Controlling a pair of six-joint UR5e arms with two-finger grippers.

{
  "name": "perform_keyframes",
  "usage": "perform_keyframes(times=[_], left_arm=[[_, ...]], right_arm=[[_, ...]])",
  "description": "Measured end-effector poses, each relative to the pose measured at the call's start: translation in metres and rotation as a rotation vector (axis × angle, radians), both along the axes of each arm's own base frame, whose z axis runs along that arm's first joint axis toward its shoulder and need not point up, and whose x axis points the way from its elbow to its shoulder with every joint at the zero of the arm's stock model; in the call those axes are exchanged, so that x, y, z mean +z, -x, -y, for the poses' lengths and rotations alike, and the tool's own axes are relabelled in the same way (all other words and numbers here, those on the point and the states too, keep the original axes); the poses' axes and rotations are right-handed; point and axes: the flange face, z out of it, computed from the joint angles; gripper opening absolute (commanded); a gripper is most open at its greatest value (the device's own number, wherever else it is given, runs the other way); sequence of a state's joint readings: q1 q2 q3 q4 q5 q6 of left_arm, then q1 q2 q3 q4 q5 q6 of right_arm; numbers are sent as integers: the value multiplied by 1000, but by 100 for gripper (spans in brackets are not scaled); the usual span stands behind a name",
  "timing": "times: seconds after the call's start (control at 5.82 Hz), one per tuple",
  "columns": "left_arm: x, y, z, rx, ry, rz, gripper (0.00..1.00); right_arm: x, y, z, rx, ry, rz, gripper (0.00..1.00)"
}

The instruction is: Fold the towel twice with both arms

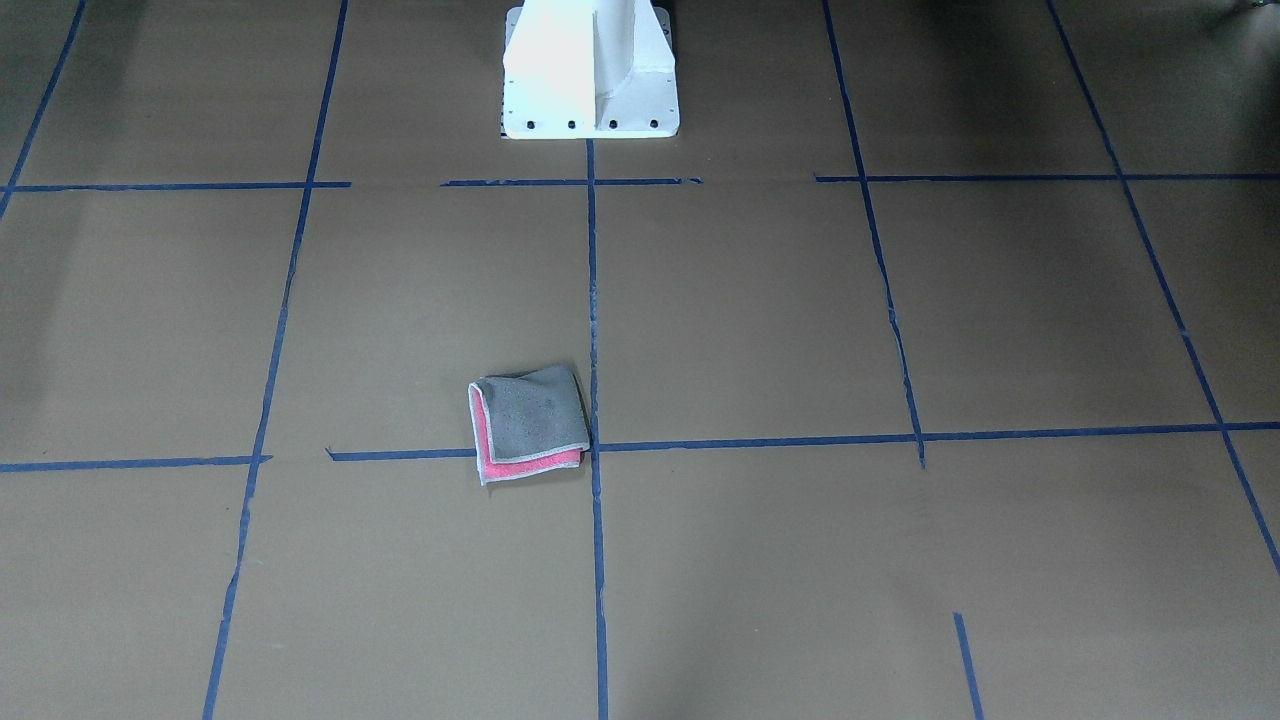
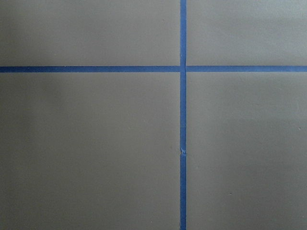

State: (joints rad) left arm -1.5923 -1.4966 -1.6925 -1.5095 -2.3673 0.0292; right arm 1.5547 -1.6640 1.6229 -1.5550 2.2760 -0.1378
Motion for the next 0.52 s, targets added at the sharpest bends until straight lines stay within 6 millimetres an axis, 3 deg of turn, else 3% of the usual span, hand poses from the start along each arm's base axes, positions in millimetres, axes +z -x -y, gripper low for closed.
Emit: perform_keyframes(times=[0.52], left_arm=[[1, 1, 0, 1, 0, 13, 100]], right_arm=[[-2, 0, 2, 13, -5, -2, 100]])
